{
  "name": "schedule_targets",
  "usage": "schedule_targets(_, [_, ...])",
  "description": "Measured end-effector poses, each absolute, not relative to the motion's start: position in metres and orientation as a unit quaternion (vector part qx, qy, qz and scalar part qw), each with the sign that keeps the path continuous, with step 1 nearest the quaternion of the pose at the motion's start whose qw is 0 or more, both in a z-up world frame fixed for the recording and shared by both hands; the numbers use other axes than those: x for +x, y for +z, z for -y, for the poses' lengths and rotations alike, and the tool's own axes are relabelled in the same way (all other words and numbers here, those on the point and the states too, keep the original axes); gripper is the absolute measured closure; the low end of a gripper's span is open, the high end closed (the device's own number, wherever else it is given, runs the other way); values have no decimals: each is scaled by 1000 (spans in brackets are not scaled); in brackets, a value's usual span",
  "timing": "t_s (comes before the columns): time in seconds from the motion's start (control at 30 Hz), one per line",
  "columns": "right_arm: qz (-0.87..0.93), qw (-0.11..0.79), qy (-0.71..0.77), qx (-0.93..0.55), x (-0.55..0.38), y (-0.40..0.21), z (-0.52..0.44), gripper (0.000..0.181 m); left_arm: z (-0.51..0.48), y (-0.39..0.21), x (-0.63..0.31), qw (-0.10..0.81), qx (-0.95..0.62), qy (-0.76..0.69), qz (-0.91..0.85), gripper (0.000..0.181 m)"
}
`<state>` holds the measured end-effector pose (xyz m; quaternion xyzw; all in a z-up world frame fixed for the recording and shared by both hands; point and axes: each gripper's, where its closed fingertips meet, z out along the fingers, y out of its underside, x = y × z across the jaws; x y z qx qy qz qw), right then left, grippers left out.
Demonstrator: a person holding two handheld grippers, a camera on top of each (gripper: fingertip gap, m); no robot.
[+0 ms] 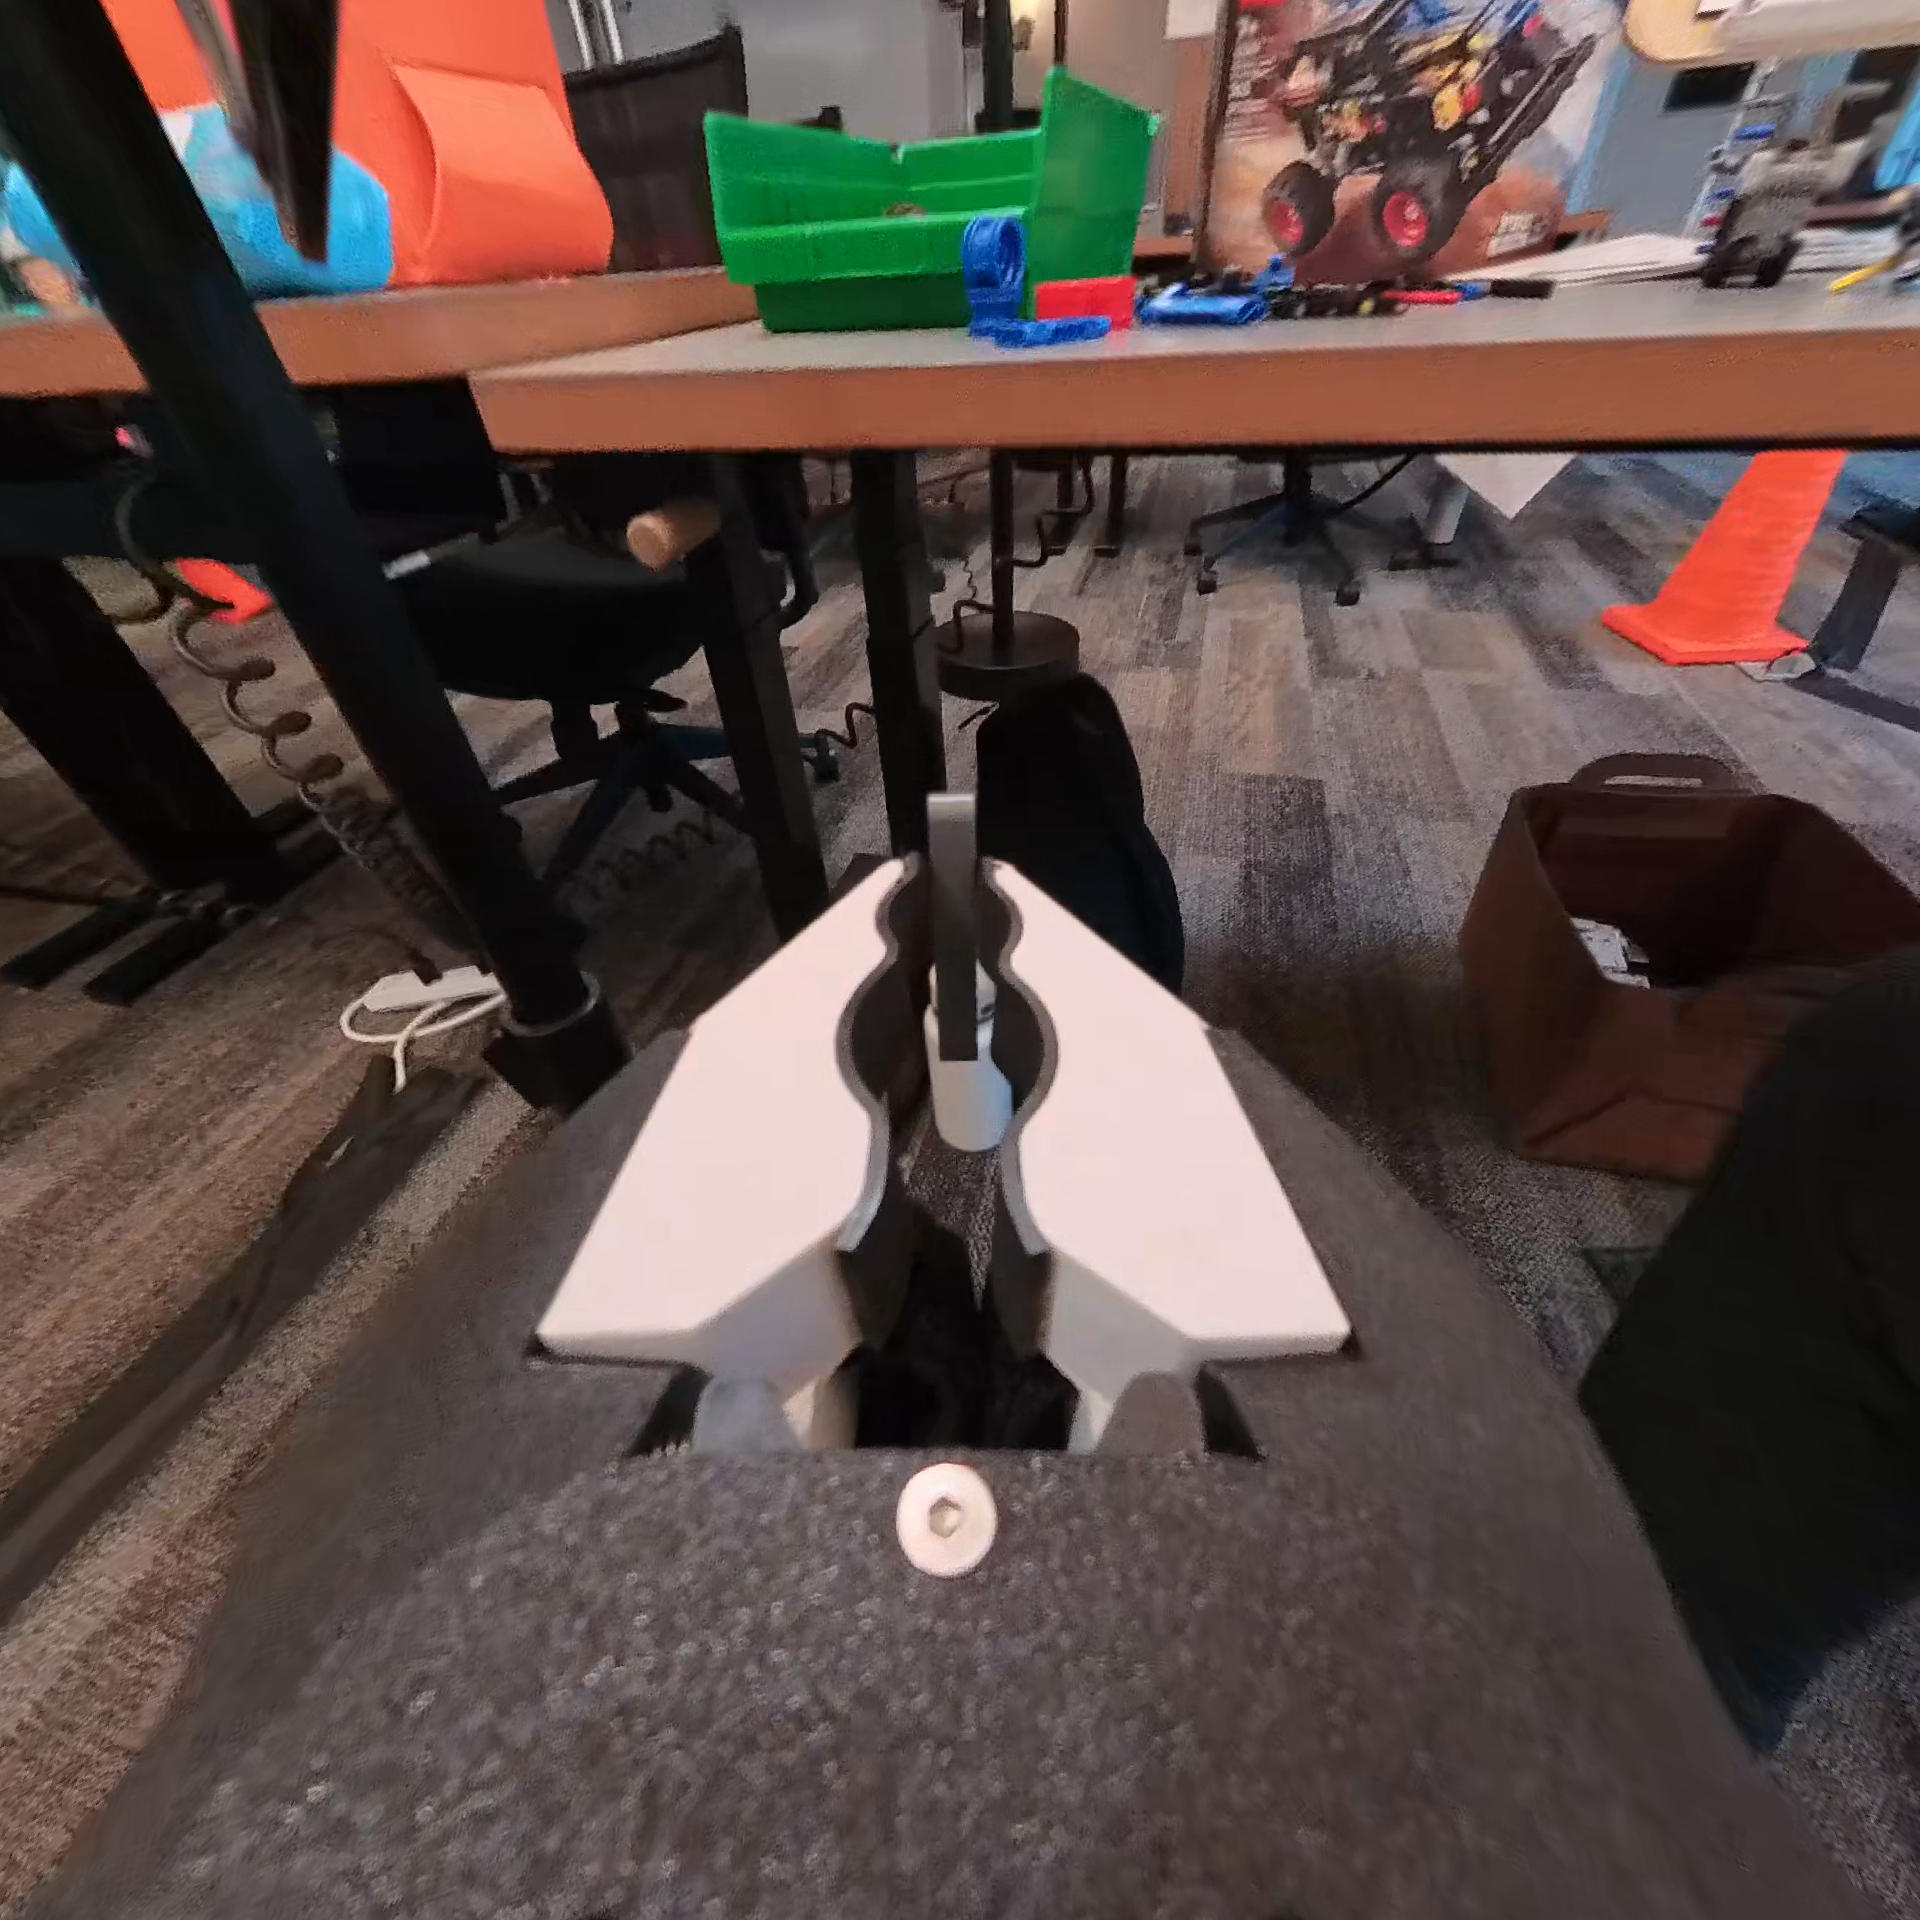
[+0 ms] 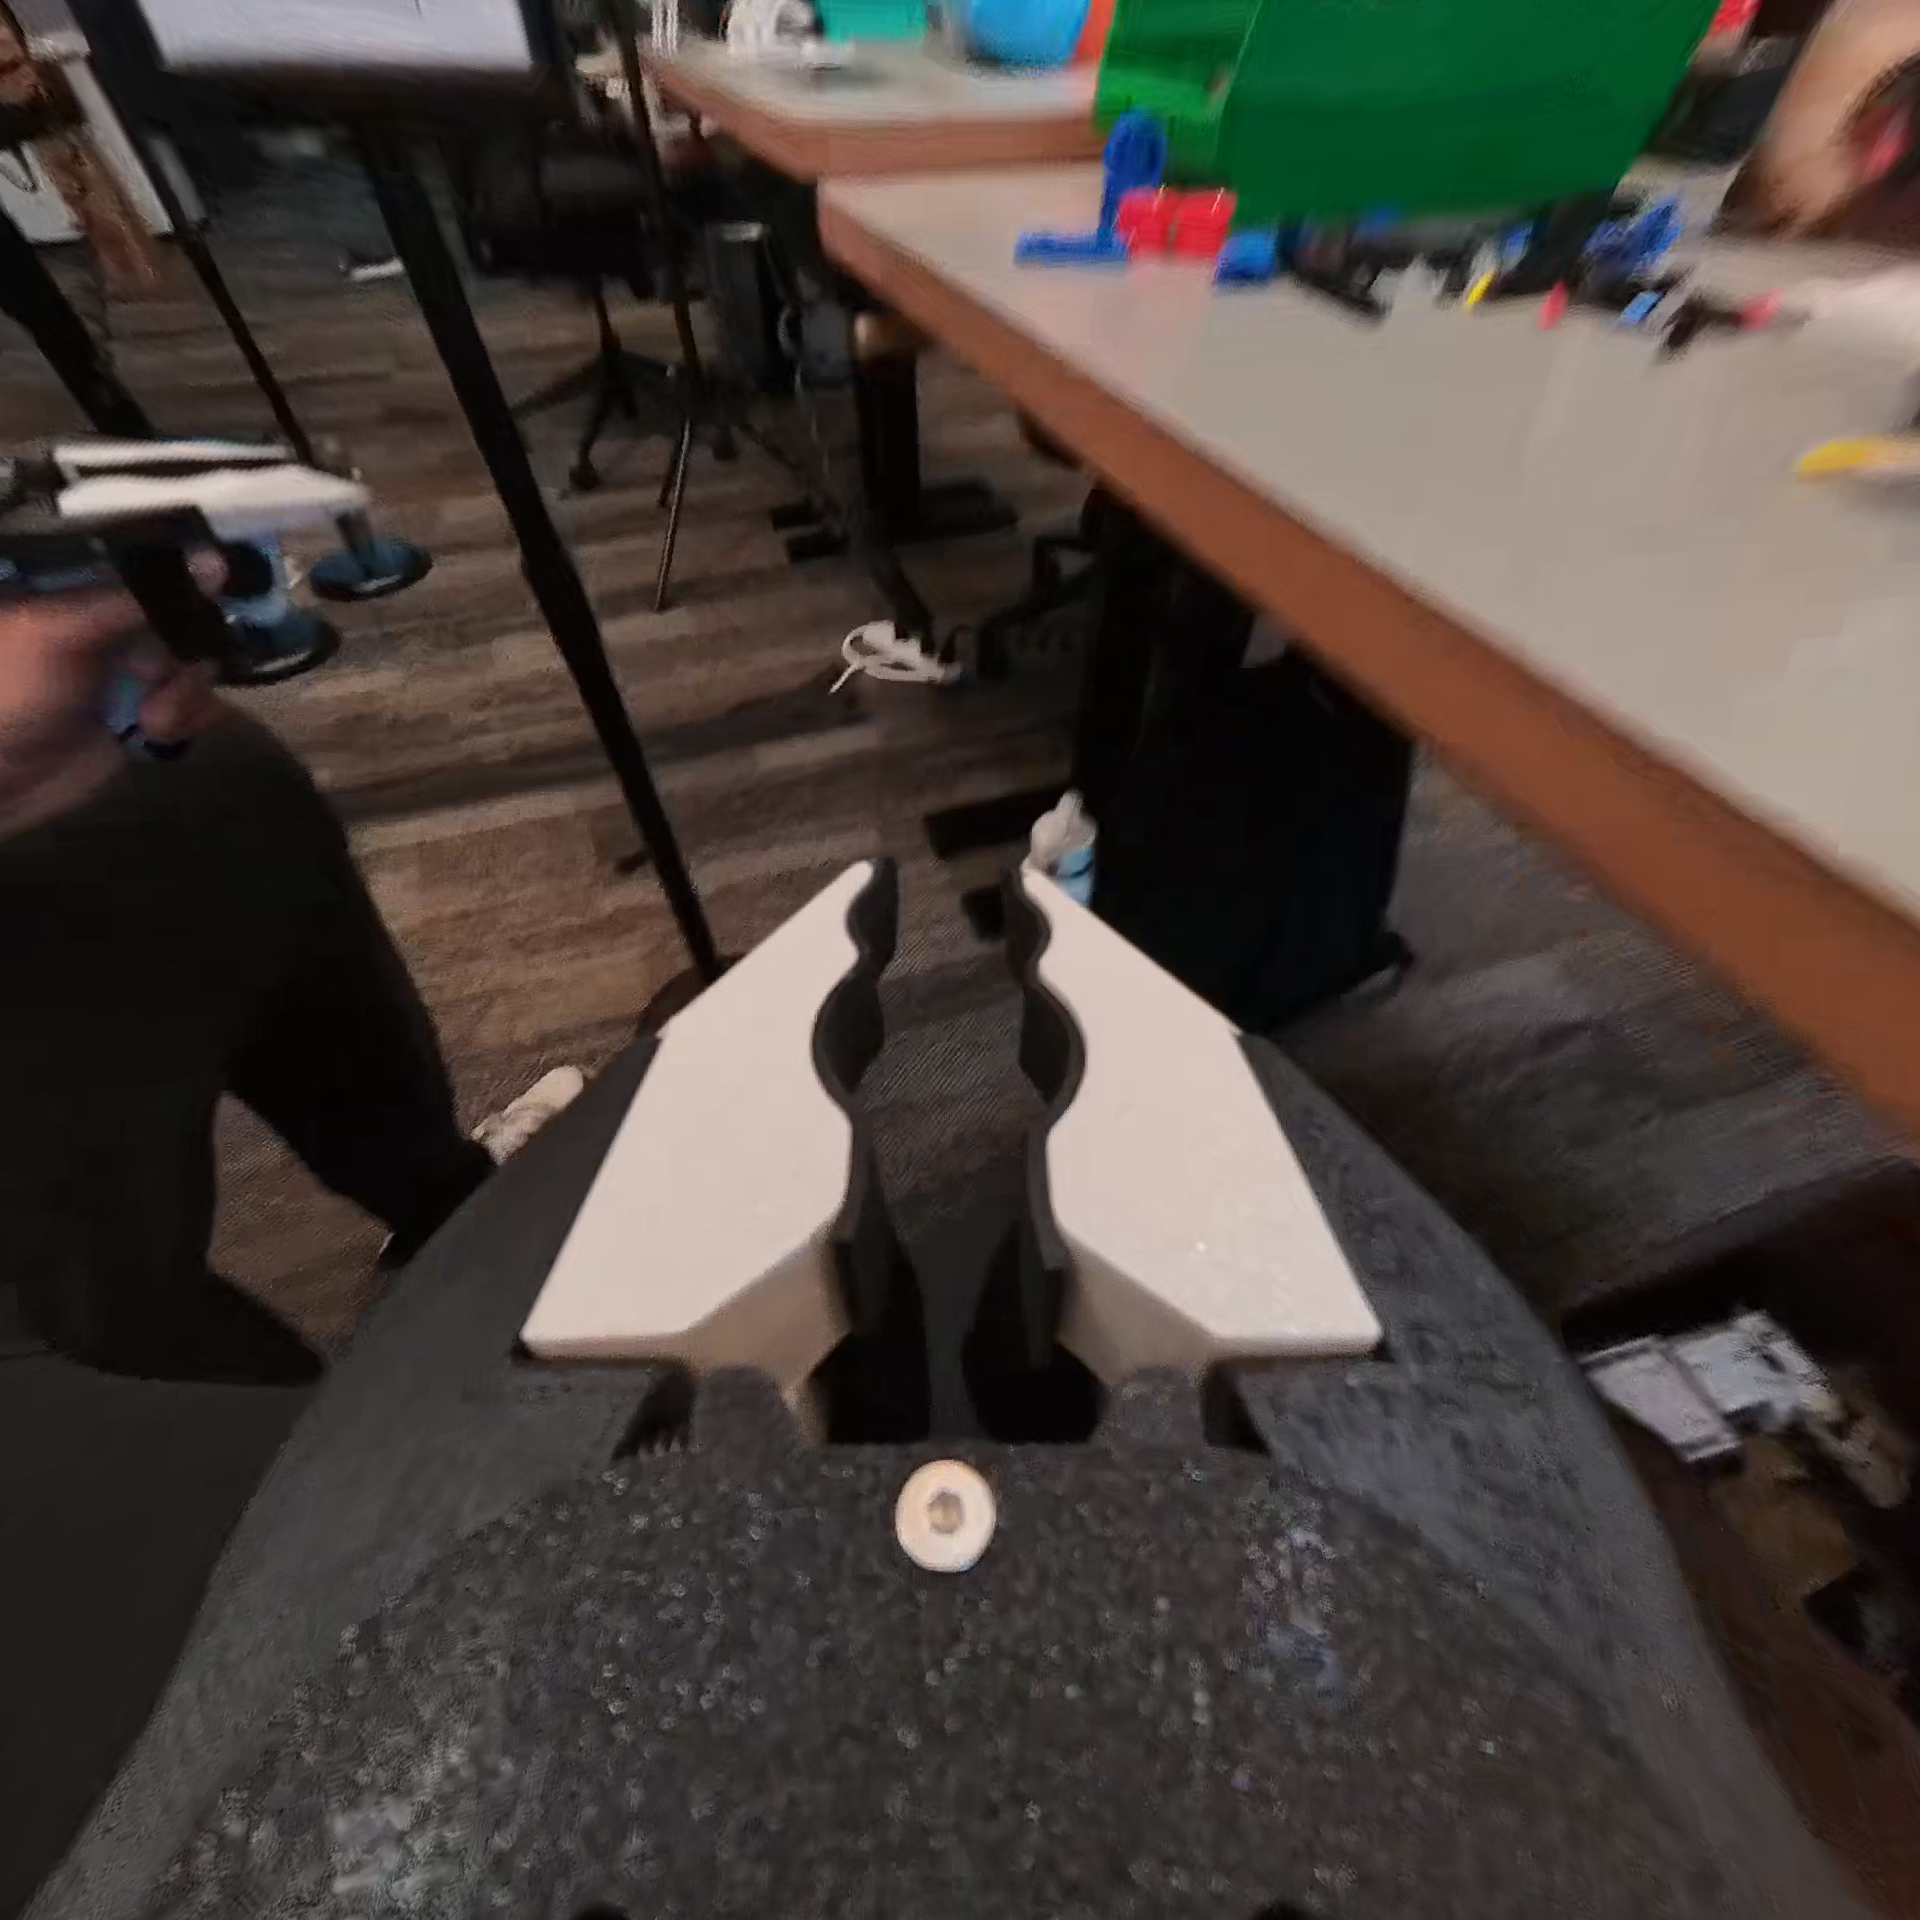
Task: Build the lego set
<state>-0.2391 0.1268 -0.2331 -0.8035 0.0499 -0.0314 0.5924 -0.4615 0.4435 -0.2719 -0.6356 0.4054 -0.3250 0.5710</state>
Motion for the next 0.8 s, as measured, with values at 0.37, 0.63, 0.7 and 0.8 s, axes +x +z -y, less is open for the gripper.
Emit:
schedule_targets(0.37, [-5,550,2,-835,-222,-420,-249,154,-415,-272,-420,548,-633,-287,-465,175])
schedule_targets(0.63, [16,318,36,-947,-174,-712,-361,154,-391,-301,-418,507,-635,-287,-508,174])
schedule_targets(0.7, [10,292,39,-956,-162,-780,-366,155,-393,-310,-416,496,-641,-282,-513,174])
schedule_targets(0.8, [-5,293,59,-954,-161,-856,-378,154,-401,-324,-414,485,-648,-259,-528,174])
